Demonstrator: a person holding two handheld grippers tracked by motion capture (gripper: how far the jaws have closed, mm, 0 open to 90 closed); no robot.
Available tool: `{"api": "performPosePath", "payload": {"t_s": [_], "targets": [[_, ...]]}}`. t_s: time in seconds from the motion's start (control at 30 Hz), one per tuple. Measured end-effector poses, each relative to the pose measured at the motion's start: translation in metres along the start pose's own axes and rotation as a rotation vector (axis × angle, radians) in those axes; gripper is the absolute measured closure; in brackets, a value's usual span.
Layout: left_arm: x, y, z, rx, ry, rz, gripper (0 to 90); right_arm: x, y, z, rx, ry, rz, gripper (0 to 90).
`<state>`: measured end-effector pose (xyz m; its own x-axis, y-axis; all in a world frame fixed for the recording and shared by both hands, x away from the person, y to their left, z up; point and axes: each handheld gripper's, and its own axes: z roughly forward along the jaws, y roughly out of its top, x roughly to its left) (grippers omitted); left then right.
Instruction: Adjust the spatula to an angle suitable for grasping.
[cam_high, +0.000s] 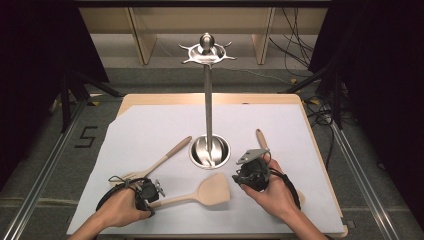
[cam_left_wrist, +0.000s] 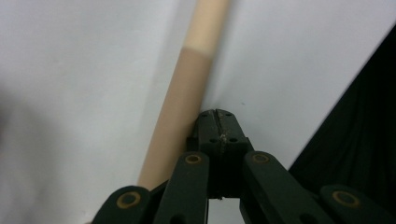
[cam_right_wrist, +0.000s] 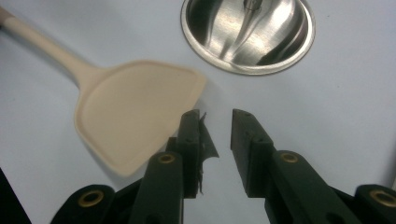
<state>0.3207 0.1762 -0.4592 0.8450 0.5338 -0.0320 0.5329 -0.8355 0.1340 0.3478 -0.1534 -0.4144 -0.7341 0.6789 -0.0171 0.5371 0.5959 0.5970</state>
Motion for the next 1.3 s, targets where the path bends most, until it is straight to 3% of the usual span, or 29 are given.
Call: {"api": "performPosePath", "payload": {"t_s": [0.07,0.2,0.33,0.4,0.6,0.7,0.83,0.97,1.03,1.13,1.17,1.23,1.27,1.3], "targets": [[0.004,0.0,0.0,-0.004,0.049,-0.016,89.4,0.001,0.001,0.0,0.004,0.008,0.009,73.8],[0.008,0.002,0.001,-0.032,0.062,-0.04,89.4,0.0,0.001,0.001,0.003,0.003,0.002,73.8],[0.012,0.004,0.001,-0.071,0.062,-0.071,89.4,0.001,0.002,0.002,0.01,0.012,0.003,73.6],[0.015,0.004,0.002,-0.117,0.059,-0.121,89.4,0.001,0.002,0.002,0.01,0.016,0.0,73.6],[0.021,0.006,0.004,-0.189,0.057,-0.189,89.2,0.001,0.002,0.004,0.011,0.008,-0.008,73.5],[0.025,0.009,0.006,-0.254,0.063,-0.242,88.8,0.0,0.001,0.005,0.009,0.01,-0.015,73.3],[0.029,0.015,0.005,-0.269,0.059,-0.277,88.1,0.0,0.002,0.005,0.012,0.01,-0.002,73.3],[0.031,0.016,0.003,-0.28,0.061,-0.277,87.7,0.0,0.001,0.005,0.013,0.012,-0.002,73.3],[0.032,0.014,0.004,-0.296,0.02,-0.305,86.0,0.001,0.001,0.005,0.029,0.021,0.015,73.1],[0.033,0.009,0.002,-0.315,-0.047,-0.329,76.2,0.001,0.001,0.004,0.022,0.024,0.014,72.7],[0.03,0.008,-0.002,-0.332,-0.023,-0.322,72.3,0.002,0.001,0.003,0.027,0.031,0.033,72.5],[0.026,0.006,-0.008,-0.383,0.025,-0.36,62.9,0.001,0.001,0.003,0.027,0.036,0.035,72.1],[0.026,0.006,-0.008,-0.383,0.025,-0.36,59.0,0.001,0.001,0.003,0.027,0.036,0.035,72.1],[0.024,0.006,-0.013,-0.406,0.053,-0.362,56.1,0.001,0.001,0.002,0.024,0.031,0.032,71.9]]}}
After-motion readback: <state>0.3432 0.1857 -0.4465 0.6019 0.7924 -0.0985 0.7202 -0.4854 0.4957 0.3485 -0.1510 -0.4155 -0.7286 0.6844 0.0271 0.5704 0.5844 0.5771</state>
